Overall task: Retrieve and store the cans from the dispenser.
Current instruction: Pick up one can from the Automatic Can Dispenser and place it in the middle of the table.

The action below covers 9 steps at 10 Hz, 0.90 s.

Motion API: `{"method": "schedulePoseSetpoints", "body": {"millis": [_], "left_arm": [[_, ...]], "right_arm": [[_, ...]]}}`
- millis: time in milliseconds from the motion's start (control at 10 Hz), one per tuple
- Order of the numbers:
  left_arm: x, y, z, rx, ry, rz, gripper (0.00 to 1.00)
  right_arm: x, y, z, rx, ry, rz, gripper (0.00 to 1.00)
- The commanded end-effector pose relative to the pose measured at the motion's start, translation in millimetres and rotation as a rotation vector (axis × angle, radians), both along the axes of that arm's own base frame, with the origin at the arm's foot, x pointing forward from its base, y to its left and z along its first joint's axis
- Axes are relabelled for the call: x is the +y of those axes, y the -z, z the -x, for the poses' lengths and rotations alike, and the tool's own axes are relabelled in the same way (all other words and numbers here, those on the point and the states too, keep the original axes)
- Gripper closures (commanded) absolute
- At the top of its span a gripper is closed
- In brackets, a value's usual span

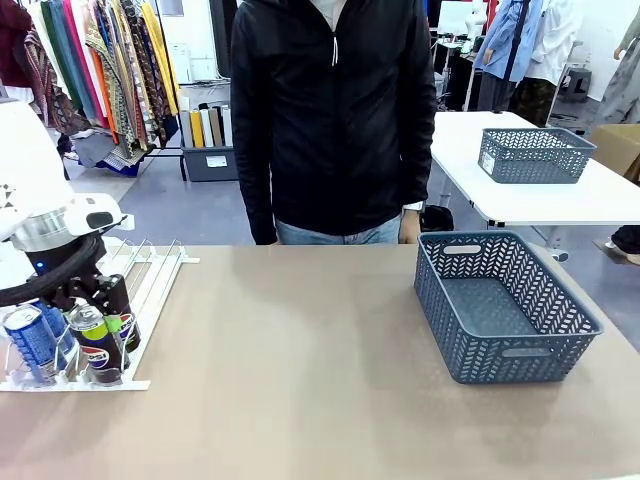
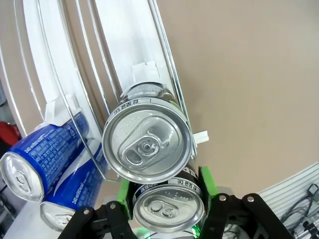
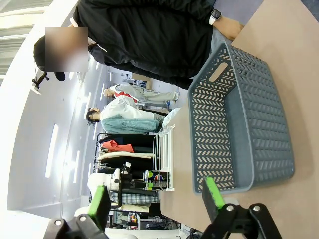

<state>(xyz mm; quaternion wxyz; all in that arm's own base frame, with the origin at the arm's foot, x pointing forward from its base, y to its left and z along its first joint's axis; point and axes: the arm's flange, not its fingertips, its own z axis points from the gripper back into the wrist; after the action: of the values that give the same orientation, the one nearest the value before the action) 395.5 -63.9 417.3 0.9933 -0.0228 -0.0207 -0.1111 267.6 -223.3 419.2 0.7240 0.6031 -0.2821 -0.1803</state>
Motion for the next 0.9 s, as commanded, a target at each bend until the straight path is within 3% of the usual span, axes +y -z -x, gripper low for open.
{"method": "schedulePoseSetpoints", "body": {"millis": [0, 300, 800], "left_arm": [[0.5, -16.2, 2.7, -0.021, 0.022, 0.001, 1.0], [10.0, -66.9, 20.5, -0.094, 0.006, -0.016, 1.0], [28.2, -200.0, 84.9, -0.284, 0.086, -0.05, 1.0]], "right_arm": [[-1.5, -2.0, 0.9, -0.008, -0.009, 0.001, 0.0], [-1.5, -2.0, 0.9, -0.008, -0.009, 0.001, 0.0], [-1.5, -2.0, 0.9, -0.008, -0.009, 0.001, 0.0]]}}
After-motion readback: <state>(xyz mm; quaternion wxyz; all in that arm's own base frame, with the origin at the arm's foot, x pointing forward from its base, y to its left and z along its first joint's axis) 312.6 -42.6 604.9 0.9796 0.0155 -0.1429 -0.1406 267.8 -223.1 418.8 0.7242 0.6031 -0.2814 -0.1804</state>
